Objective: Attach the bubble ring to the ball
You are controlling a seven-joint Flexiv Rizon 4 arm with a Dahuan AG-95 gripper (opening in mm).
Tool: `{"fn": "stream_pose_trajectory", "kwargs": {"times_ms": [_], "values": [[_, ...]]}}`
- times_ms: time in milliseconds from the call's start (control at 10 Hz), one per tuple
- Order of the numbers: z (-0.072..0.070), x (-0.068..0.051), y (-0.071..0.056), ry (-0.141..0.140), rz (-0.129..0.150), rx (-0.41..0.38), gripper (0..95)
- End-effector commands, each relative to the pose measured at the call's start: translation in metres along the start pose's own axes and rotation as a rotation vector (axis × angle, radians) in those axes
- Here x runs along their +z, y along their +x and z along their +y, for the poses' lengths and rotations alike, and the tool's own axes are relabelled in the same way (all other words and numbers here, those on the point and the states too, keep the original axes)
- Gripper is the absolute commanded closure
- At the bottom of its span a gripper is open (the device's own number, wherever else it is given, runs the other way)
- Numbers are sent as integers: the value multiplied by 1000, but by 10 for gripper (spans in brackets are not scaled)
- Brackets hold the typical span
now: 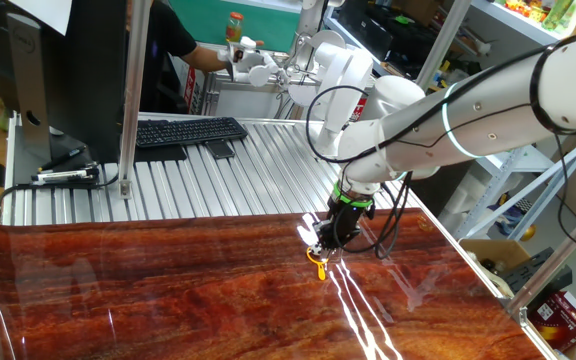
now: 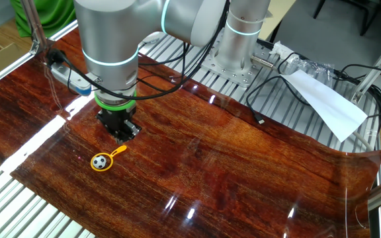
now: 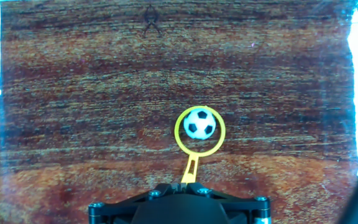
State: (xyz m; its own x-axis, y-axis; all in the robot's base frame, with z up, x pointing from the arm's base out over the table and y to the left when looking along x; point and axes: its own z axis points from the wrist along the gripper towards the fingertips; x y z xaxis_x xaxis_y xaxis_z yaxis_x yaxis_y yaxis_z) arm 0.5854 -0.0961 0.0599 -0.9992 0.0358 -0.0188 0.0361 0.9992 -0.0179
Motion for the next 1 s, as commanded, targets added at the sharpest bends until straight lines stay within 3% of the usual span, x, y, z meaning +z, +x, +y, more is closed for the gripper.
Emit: {"fn": "stream_pose_trajectory", "kwargs": {"times_ms": [100, 500, 800, 1000], "values": [[-1, 0, 1, 8, 0, -2, 950], [-1, 0, 1, 3, -4, -1, 950], [-1, 0, 1, -9, 25, 17, 950], [-1, 0, 1, -33, 59, 28, 950]]}}
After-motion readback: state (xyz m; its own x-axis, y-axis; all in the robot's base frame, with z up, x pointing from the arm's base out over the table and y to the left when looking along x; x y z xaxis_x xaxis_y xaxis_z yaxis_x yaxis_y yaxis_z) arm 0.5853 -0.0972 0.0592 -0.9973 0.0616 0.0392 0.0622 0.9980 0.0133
